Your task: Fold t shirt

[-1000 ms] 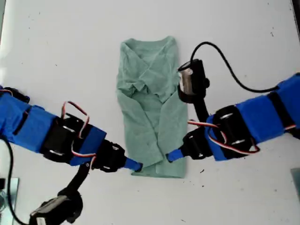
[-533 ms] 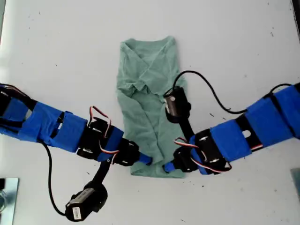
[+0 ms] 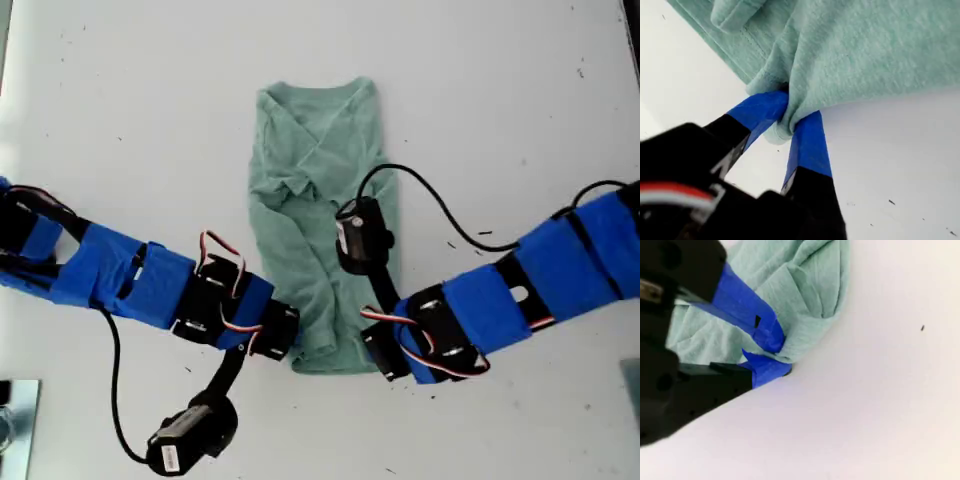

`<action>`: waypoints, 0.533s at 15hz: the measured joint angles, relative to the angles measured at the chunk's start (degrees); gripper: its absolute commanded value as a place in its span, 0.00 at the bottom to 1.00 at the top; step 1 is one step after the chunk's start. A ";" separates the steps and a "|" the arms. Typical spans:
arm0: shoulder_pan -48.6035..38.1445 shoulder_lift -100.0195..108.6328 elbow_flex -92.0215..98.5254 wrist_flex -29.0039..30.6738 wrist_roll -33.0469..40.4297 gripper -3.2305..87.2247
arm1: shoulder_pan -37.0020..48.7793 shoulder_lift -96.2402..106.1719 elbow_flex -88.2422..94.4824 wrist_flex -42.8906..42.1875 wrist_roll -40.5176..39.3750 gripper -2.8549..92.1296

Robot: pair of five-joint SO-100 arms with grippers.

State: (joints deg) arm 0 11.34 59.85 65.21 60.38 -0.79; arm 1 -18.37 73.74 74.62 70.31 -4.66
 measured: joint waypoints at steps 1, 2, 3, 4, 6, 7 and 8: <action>0.70 0.00 -0.35 0.00 0.18 0.03 | -0.09 0.79 -0.70 0.62 -1.32 0.04; 1.93 1.67 -0.35 0.35 0.62 0.03 | -0.18 1.93 -1.23 2.29 -2.99 0.04; 3.34 4.57 -0.35 0.62 0.88 0.03 | -0.70 3.78 -2.46 4.31 -5.45 0.04; 4.83 7.82 -0.35 0.70 1.49 0.03 | -1.49 7.91 -2.72 5.10 -7.21 0.04; 8.00 12.22 -0.35 -0.79 1.76 0.03 | -2.99 14.68 -4.48 3.52 -10.46 0.04; 9.14 13.36 -0.35 -1.85 1.93 0.03 | -3.25 16.17 -5.01 2.81 -11.51 0.04; 9.32 14.06 -0.35 -2.72 2.29 0.03 | -3.25 16.87 -5.10 2.11 -12.30 0.04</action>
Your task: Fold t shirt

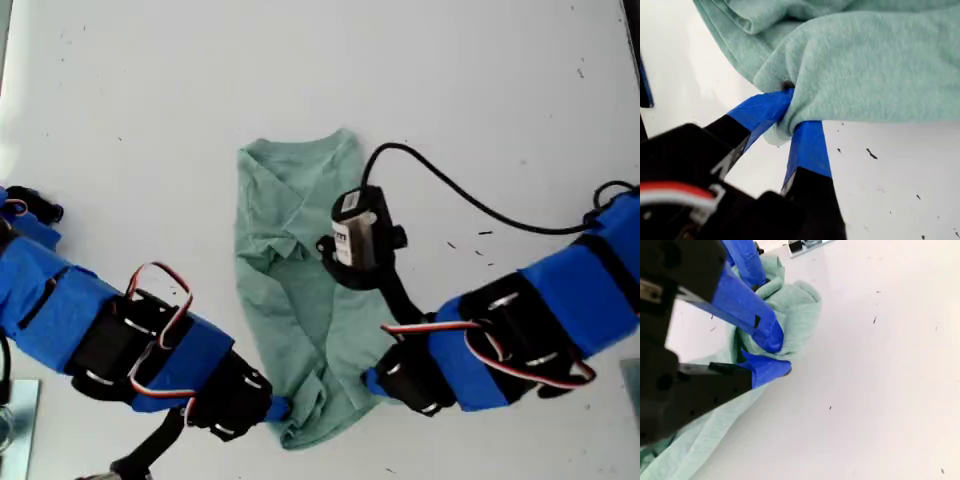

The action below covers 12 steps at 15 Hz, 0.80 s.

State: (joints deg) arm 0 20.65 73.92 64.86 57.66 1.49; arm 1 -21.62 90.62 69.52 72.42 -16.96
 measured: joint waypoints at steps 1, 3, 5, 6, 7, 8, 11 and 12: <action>-0.18 0.18 0.00 -0.70 0.00 0.03 | 0.00 0.26 0.00 -0.44 -0.70 0.04; -0.26 0.44 0.00 -1.05 0.00 0.03 | 0.09 0.35 0.00 -0.62 -2.55 0.04; -0.88 2.72 0.09 -0.53 0.44 0.03 | 3.34 1.05 0.09 -0.62 -5.62 0.04; -2.46 4.92 0.62 0.79 1.41 0.03 | 6.86 1.93 0.09 -0.62 -8.53 0.04; -5.10 7.38 1.58 2.72 3.08 0.03 | 11.51 2.64 0.09 -0.62 -12.83 0.04; -9.23 10.20 3.16 5.01 5.19 0.03 | 16.79 2.81 0.09 -0.62 -17.05 0.04; -23.20 15.56 9.67 7.65 11.07 0.27 | 29.88 2.81 0.09 -0.62 -24.52 0.39; -25.40 16.79 11.51 7.47 11.51 0.34 | 31.64 2.81 0.09 -0.62 -25.75 0.49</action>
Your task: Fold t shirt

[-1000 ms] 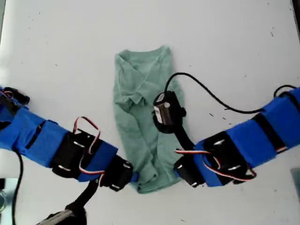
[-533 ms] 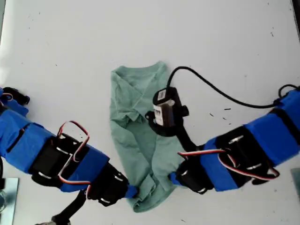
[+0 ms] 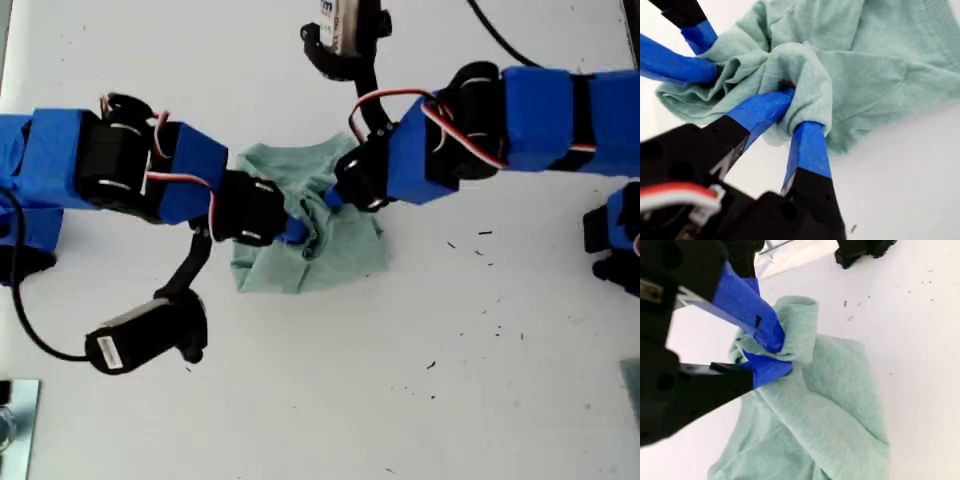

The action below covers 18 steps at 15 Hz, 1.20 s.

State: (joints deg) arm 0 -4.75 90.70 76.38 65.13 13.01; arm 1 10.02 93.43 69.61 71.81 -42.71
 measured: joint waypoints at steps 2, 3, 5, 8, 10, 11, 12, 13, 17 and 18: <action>-2.99 9.40 8.61 -0.26 0.44 0.35 | 5.54 0.53 0.79 0.00 -3.60 0.40; -7.65 18.19 18.46 -3.52 0.44 0.34 | 11.16 3.60 3.60 -0.35 -3.78 0.38; -20.13 42.80 41.57 -6.86 0.70 0.32 | 23.03 16.00 15.56 -3.16 -3.78 0.38; -18.98 73.12 64.16 -6.59 -2.11 0.29 | 29.53 38.67 34.98 -2.81 -3.34 0.37; -10.90 88.33 78.93 -8.96 -8.17 0.28 | 28.74 52.91 50.54 -2.72 -1.14 0.36; -7.56 95.62 86.75 -9.58 -11.87 0.27 | 27.16 60.03 60.64 -3.87 0.70 0.32; -4.75 103.36 94.04 -9.49 -14.77 0.27 | 26.28 67.85 71.81 -5.45 4.39 0.29; -1.58 110.39 99.23 -8.70 -16.79 0.27 | 25.40 76.82 83.06 -5.98 7.56 0.27; 0.62 115.22 108.28 -5.54 -10.20 0.26 | 23.47 106.26 104.77 1.32 18.72 0.25; 0.79 115.31 108.72 -5.54 -4.83 0.26 | 24.52 106.35 104.94 2.29 18.63 0.24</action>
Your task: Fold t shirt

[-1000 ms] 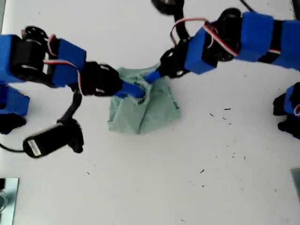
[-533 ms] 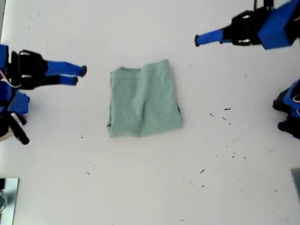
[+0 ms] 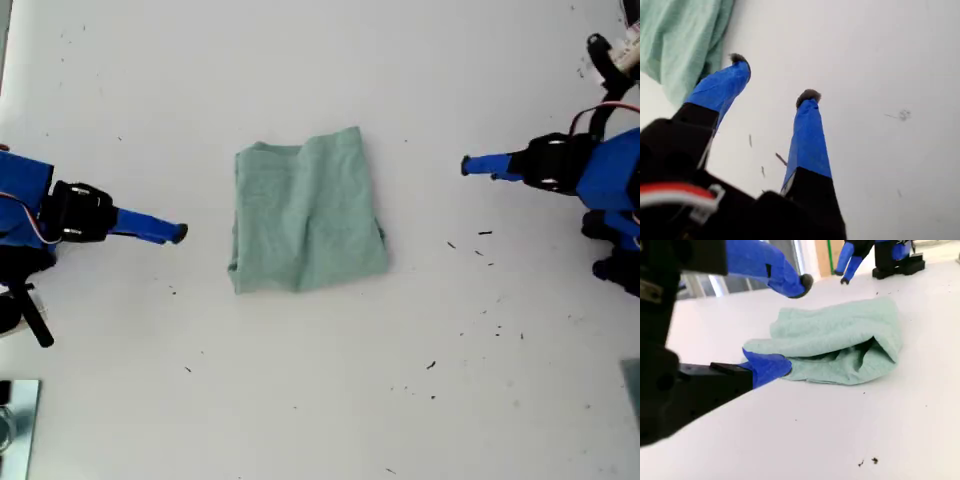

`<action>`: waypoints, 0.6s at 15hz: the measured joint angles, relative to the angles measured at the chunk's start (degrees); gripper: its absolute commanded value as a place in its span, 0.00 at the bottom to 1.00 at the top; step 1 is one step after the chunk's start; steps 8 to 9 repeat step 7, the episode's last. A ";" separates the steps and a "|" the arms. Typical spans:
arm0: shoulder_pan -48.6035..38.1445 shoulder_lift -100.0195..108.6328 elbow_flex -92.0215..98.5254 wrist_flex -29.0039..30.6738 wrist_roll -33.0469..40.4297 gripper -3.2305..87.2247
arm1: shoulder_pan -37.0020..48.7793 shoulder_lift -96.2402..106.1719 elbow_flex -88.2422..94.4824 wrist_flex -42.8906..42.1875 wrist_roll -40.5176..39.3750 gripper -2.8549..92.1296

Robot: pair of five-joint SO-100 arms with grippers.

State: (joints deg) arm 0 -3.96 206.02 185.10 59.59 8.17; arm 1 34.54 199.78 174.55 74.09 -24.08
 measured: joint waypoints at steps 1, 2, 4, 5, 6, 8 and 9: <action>0.18 0.00 0.09 0.00 1.67 0.26 | 3.16 0.26 0.09 1.32 -1.76 0.23; 0.09 0.00 0.09 0.00 2.11 0.26 | 5.45 0.44 0.09 1.67 -8.44 0.23; 0.00 0.00 0.09 0.00 2.20 0.26 | 8.09 0.44 0.09 1.93 -16.70 0.22; 0.00 0.00 0.09 0.00 2.20 0.26 | 8.35 0.44 0.09 1.93 -17.05 0.22; 0.00 0.00 0.09 0.00 2.20 0.26 | 7.82 0.44 0.09 1.93 -17.14 0.21; 0.00 0.00 0.09 0.00 2.20 0.26 | 8.00 0.44 0.09 1.93 -17.14 0.21; 0.00 0.00 0.09 0.00 2.20 0.26 | 8.00 0.44 0.09 1.93 -17.14 0.21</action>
